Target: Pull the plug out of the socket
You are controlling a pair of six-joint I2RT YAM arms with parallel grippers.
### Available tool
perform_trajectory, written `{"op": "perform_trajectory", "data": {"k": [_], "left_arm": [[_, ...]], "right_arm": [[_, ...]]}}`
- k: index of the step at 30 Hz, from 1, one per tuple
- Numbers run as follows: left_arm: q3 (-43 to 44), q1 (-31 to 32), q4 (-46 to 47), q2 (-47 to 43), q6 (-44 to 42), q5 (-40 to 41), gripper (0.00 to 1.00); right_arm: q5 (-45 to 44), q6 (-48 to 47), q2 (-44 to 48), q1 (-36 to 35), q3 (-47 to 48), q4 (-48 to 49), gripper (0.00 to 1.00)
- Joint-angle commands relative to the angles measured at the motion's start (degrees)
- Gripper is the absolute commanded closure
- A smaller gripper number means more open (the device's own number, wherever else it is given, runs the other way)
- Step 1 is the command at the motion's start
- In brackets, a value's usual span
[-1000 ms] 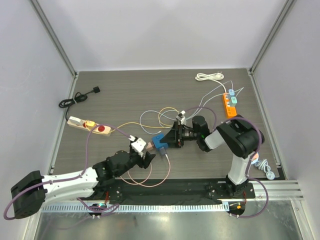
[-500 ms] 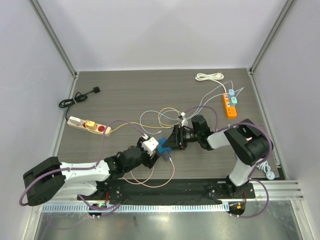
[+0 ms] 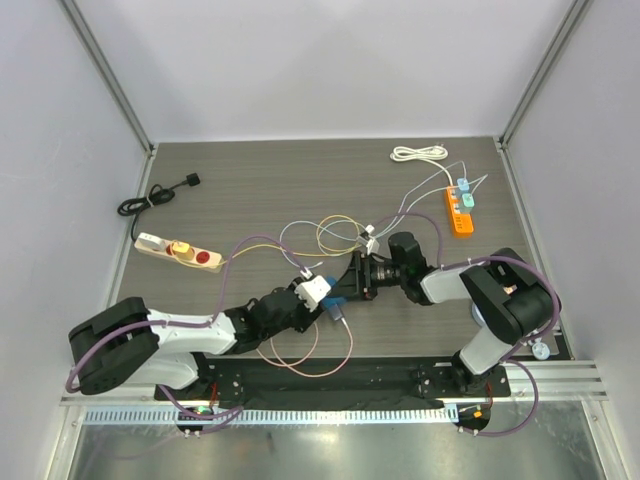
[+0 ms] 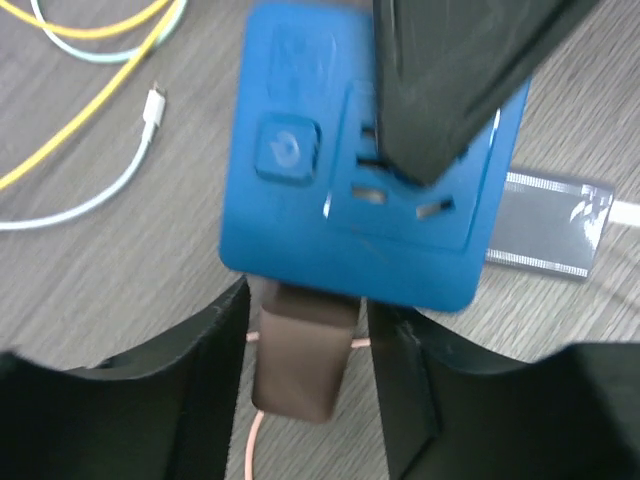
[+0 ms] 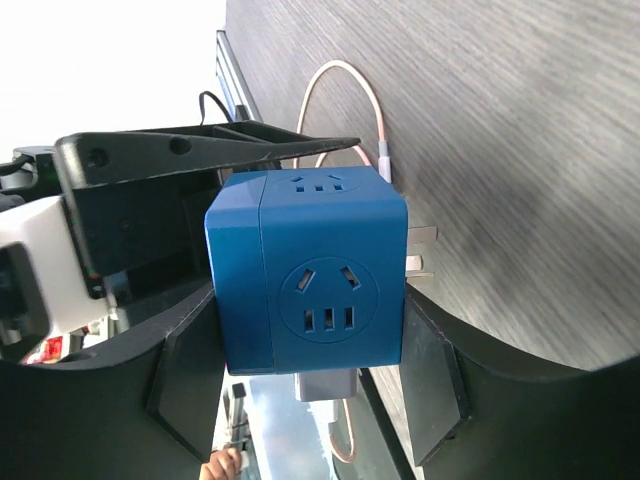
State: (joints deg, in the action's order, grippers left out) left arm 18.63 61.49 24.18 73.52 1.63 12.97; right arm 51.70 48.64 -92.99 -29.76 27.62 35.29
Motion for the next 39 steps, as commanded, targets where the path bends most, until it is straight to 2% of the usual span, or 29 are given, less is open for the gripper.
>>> {"op": "perform_trajectory", "data": {"k": [1,2,4,7,12,16,18,19,22,27,30,33,35,37,39], "left_arm": [[2.7,0.2,4.0,-1.3,-1.1,-0.1,0.5],[3.0,0.2,3.8,-1.3,-1.1,-0.1,0.6],[3.8,0.2,3.3,-0.9,-1.3,-0.1,0.71],[4.5,0.2,2.4,0.0,-1.2,0.1,0.99],[3.5,0.1,1.7,-0.9,0.1,5.6,1.0],[0.7,-2.0,3.0,-4.4,-0.6,3.3,1.0],[0.1,-2.9,3.0,-5.5,-1.3,0.8,1.0],[0.0,-3.2,2.9,-6.3,-1.5,-0.7,1.0],[0.3,-3.5,2.3,-6.0,-1.5,-1.0,1.0],[1.7,-3.5,1.6,-5.0,-2.2,-1.4,1.0],[3.9,-3.8,-1.2,-4.0,2.3,6.7,1.0],[8.0,-5.9,-9.0,-2.3,9.2,12.1,1.0],[10.7,-10.4,-14.8,-1.9,16.5,10.3,1.0],[11.3,-15.8,-17.5,-2.3,21.2,2.8,0.99],[10.4,-18.3,-16.8,-3.5,26.3,-3.4,0.98]], "right_arm": [[3.2,1.9,2.1,0.1,0.0,5.7,0.99],[3.3,1.9,2.1,0.1,0.0,5.7,0.99],[3.1,2.2,2.2,0.1,-0.2,6.2,0.99],[2.9,4.4,2.2,0.5,-0.7,9.9,0.99],[3.5,8.9,2.6,3.2,-2.8,15.7,0.99],[3.8,8.8,7.3,8.9,-5.9,15.3,0.99],[3.4,5.5,9.9,11.7,-6.6,11.0,0.99],[2.9,1.2,11.5,12.2,-6.4,4.5,0.99],[-0.2,-4.2,15.8,12.4,-4.9,-6.4,0.99],[-1.7,-6.5,15.3,12.4,-4.6,-7.8,0.99],[-3.1,-7.1,15.1,12.4,-6.0,-4.8,0.99],[-4.5,-9.3,15.3,12.3,-6.8,-3.7,0.99],[-5.1,-10.4,15.6,12.4,-7.2,-3.3,0.99],[-6.5,-12.1,16.9,12.4,-8.2,-3.2,0.99],[-7.5,-12.3,17.7,12.4,-9.4,-2.2,0.99]]}}
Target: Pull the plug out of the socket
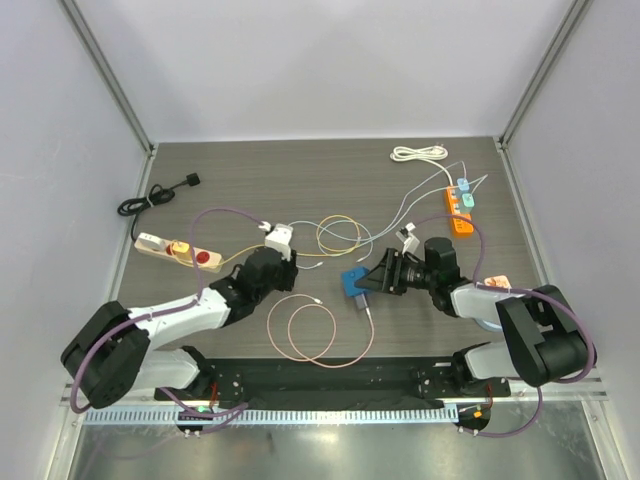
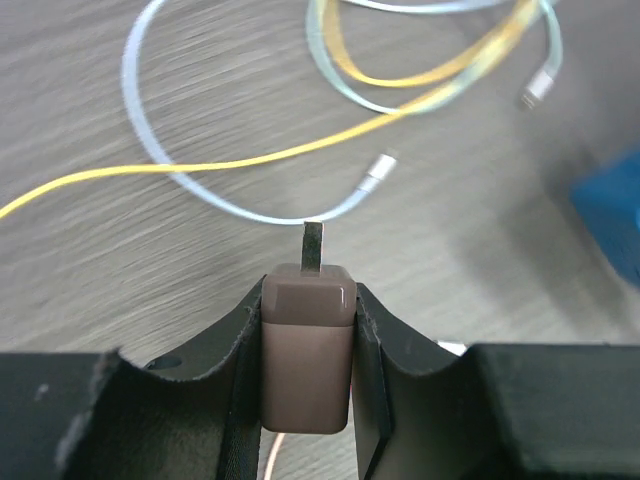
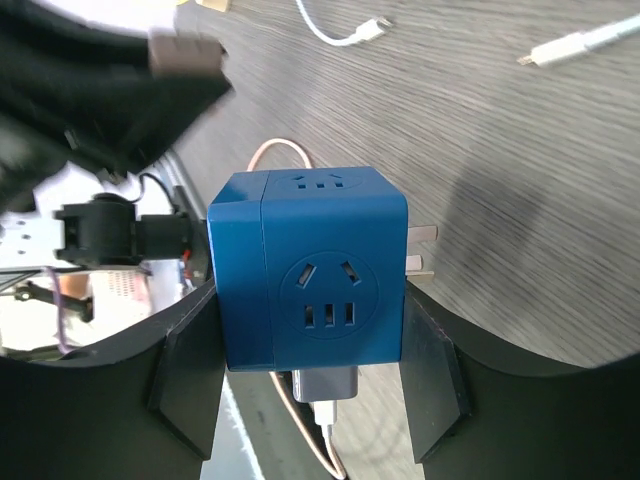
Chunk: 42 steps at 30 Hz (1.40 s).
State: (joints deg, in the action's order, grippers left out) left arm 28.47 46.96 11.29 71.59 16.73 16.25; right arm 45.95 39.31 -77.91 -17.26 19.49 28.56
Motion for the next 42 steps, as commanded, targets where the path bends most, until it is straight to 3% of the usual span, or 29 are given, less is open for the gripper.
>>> {"op": "perform_trajectory", "data": {"k": [1,3,9,15,18,22,24,29,32,36,42], "left_arm": [[0.1,-5.4,-2.7,-2.1,12.3,-8.1,0.97],[-1.2,-6.2,-1.4,-3.1,15.2,-9.7,0.96],[-0.7,-8.5,-2.9,-3.0,21.8,-12.6,0.73],[-0.3,-9.1,-4.3,-1.3,25.1,-11.6,0.69],[0.0,-9.1,-6.2,-0.8,27.9,-9.8,0.44],[-0.7,-9.1,-7.2,-2.9,30.0,-9.1,0.28],[-1.1,-9.0,-7.3,-5.3,30.0,-10.1,0.25],[-4.9,-8.4,-3.4,-9.7,32.8,-15.9,0.27],[-9.1,-2.6,3.9,-11.6,35.4,-16.7,0.3],[-8.6,14.1,6.5,-10.1,35.7,-5.2,0.32],[-3.8,26.5,9.2,-1.9,35.7,9.6,0.32]], "right_arm": [[-1.9,-3.1,3.1,-0.1,-1.7,5.3,0.99],[-2.6,-2.9,3.9,-0.1,-2.9,7.4,0.99],[-1.9,-1.0,1.2,-0.2,-4.7,13.4,0.99],[-1.3,0.6,-1.2,-0.2,-6.5,18.5,0.99],[-1.0,1.0,-1.1,-0.3,-7.1,20.0,0.99],[-1.3,1.0,-0.6,-0.3,-7.5,20.1,0.99],[-1.5,1.0,-0.4,-0.4,-7.6,20.2,0.99],[-1.9,2.0,-1.4,-0.4,-7.7,21.1,0.99],[-2.5,2.6,-1.6,-0.5,-7.6,21.2,0.99],[-3.7,4.9,0.6,-0.4,-7.8,20.1,0.99],[-10.8,9.6,7.9,-1.8,-10.5,16.8,0.99]]}}
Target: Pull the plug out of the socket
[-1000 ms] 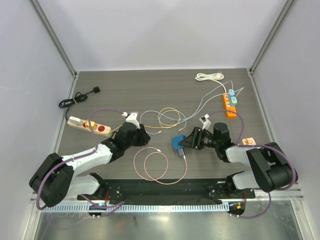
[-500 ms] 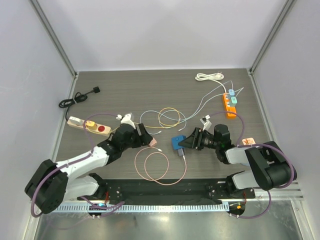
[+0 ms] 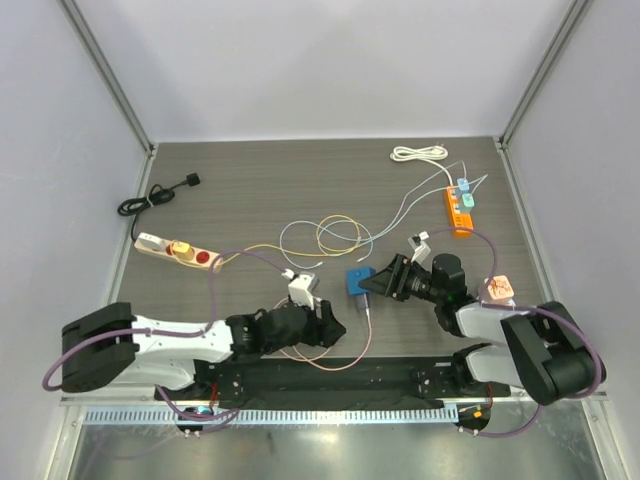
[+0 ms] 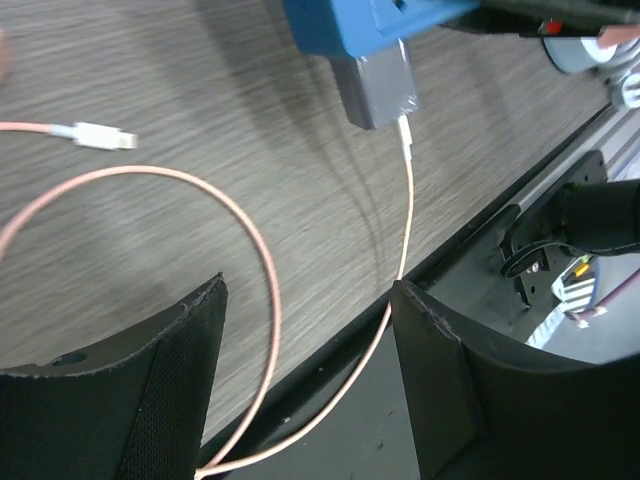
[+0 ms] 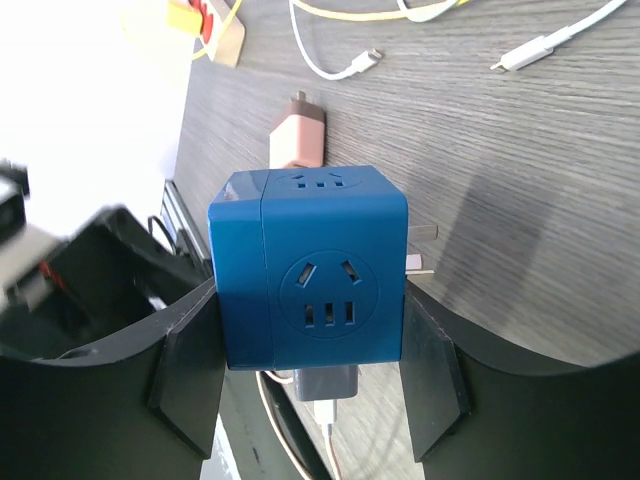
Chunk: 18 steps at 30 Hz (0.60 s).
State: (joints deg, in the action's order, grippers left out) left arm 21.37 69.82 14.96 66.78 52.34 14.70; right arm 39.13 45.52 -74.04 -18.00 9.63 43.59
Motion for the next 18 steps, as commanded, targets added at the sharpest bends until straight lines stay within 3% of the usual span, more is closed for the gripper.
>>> {"op": "perform_trajectory", "data": {"k": [1,7,13,18], "left_arm": [[4.1,3.9,6.2,4.1,0.0,11.5,0.32],[7.6,3.4,20.9,14.2,1.0,4.5,0.26],[1.7,0.1,38.0,18.0,11.5,0.3,0.27],[-0.1,-0.8,45.2,20.5,12.7,-1.5,0.27]], "right_arm": [[-5.9,4.4,6.3,-1.4,-0.9,1.2,0.99],[-8.2,6.6,11.8,-3.8,-1.5,-0.4,0.99],[-7.2,9.0,14.6,-4.2,-2.4,0.5,0.99],[-5.8,12.0,14.3,-4.5,-3.8,4.6,0.99]]}}
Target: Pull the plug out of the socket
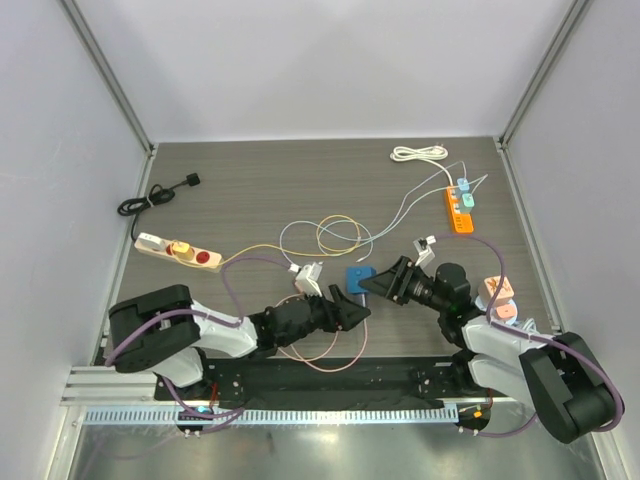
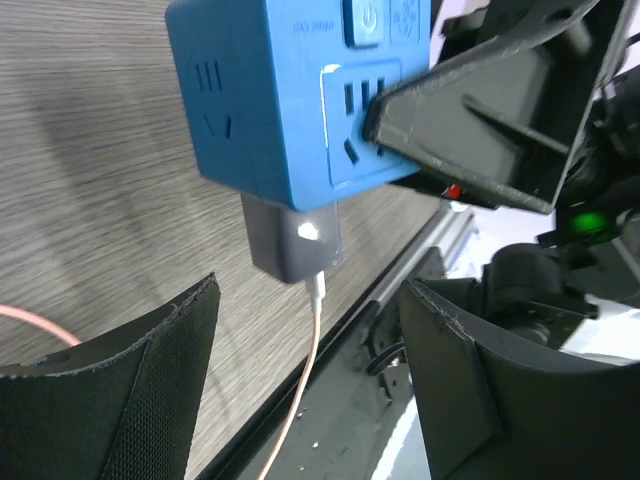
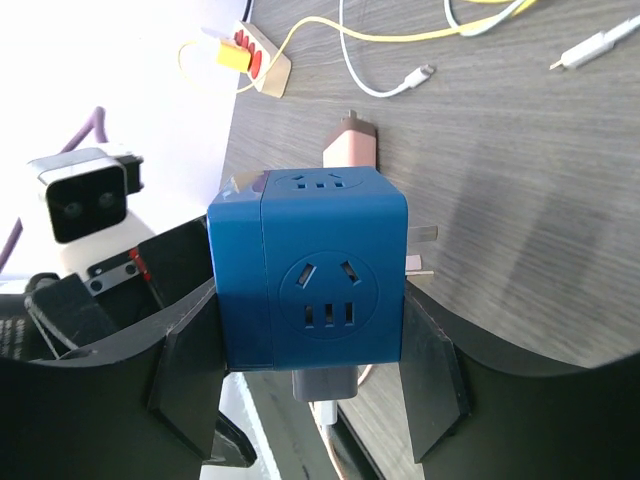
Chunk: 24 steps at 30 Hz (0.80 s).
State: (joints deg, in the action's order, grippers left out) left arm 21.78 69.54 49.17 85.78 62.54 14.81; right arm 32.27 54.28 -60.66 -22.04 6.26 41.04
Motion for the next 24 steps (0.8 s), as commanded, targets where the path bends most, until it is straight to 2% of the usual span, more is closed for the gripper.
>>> {"op": "perform_trajectory", "data": {"k": [1,6,10,14,17,19,20,23,24], "left_arm": [[-0.8,-0.9,11.7,2.2,3.0,-2.3,0.27],[-3.9,-2.2,25.0,6.7,6.0,-3.0,0.28],[-2.4,-2.9,26.9,9.5,7.5,-6.0,0.29],[-2.8,-3.0,32.7,12.5,8.6,-6.9,0.35],[-3.6,-3.1,38.7,15.2,9.7,-7.2,0.43],[-3.6,-3.1,39.4,15.9,10.1,-7.8,0.58],[-3.5,-3.1,39.5,16.0,10.0,-8.4,0.71],[-3.6,-3.1,39.4,15.8,9.2,-9.4,0.84],[-3.7,-3.1,39.5,15.6,9.0,-9.4,0.93]], "right_arm": [[1.3,3.9,0.7,-0.5,-0.7,7.9,0.99],[2.4,7.8,-0.2,-1.3,-2.0,13.7,0.99],[1.9,9.3,-0.2,-2.7,-2.5,15.2,0.99],[1.1,10.0,-0.1,-4.1,-2.9,16.1,0.99],[0.5,10.1,0.3,-4.9,-3.4,16.2,0.99],[0.0,10.1,0.4,-5.3,-3.7,16.4,0.99],[-0.2,10.1,0.5,-5.3,-3.8,16.4,0.99],[-0.8,10.1,0.4,-5.3,-3.8,16.4,0.99],[-1.0,10.2,0.2,-5.3,-3.8,16.6,0.99]]}}
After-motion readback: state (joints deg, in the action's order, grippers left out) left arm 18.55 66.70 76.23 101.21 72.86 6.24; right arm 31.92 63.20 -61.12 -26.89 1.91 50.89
